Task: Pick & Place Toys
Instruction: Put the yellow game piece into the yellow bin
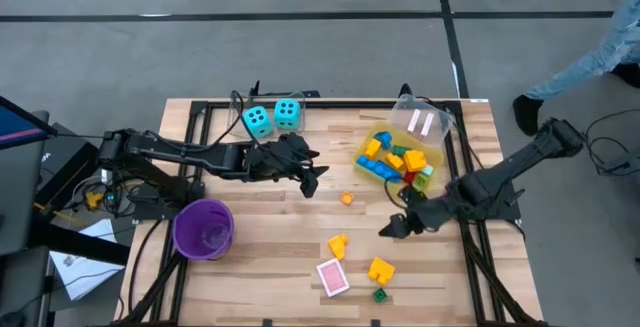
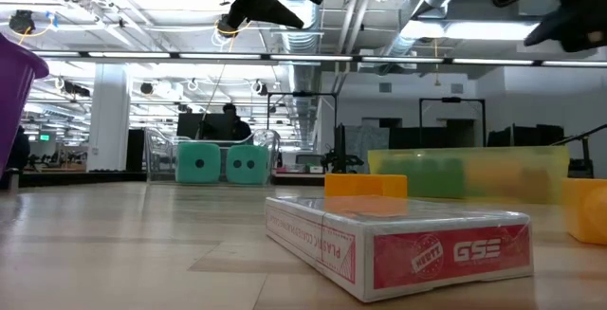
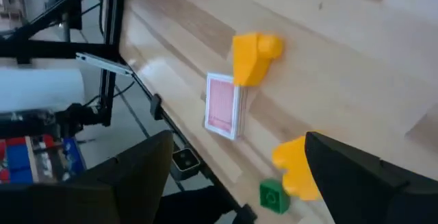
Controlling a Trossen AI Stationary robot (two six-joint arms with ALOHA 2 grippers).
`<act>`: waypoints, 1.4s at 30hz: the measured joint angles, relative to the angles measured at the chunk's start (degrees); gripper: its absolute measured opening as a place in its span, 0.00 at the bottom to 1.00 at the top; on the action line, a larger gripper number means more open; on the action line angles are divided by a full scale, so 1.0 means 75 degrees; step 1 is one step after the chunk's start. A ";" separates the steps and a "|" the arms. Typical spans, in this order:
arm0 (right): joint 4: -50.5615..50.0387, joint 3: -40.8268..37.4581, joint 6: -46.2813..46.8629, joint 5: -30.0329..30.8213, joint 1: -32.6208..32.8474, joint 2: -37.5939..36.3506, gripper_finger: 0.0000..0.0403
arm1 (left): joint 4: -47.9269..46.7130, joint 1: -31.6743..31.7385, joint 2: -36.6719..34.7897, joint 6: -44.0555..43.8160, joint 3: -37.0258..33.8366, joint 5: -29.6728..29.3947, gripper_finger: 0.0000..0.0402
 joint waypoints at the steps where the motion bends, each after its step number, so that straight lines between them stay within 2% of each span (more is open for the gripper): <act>1: 0.0115 0.0001 0.0279 0.0150 0.0166 0.0085 0.80 | 0.0000 0.0000 0.0000 0.0097 0.0000 0.0000 0.60; 4: 0.0163 0.0148 0.0906 0.0326 0.0577 0.0478 0.80 | -0.0049 0.0000 0.0000 0.0304 0.0000 0.0003 0.60; 9: 0.0073 0.0932 0.1051 0.0177 0.0955 0.1420 0.80 | -0.0131 0.0000 0.0000 0.0644 0.0000 0.0003 0.60; 16: -0.2136 0.2776 0.1010 -0.0769 0.0985 0.3152 0.80 | -0.0119 0.0000 0.0000 0.1107 0.0000 0.0195 0.60; 22: -0.3443 0.4190 -0.0084 -0.0993 0.0607 0.4661 0.80 | -0.0118 0.0000 0.0000 0.1542 0.0001 0.0214 0.60; 28: -0.3780 0.5072 -0.1601 -0.1728 0.0084 0.5904 0.80 | -0.0119 0.0032 0.0000 0.1935 0.0003 0.0988 0.60; 33: -0.4496 0.5462 -0.2244 -0.1807 0.0092 0.6354 0.80 | -0.0166 0.0032 -0.0102 0.1947 0.0008 0.1109 0.60; 42: -0.4598 0.5455 -0.2699 -0.1975 0.0449 0.6868 0.80 | -0.0382 0.0255 -0.0323 0.1947 0.0012 0.1491 0.60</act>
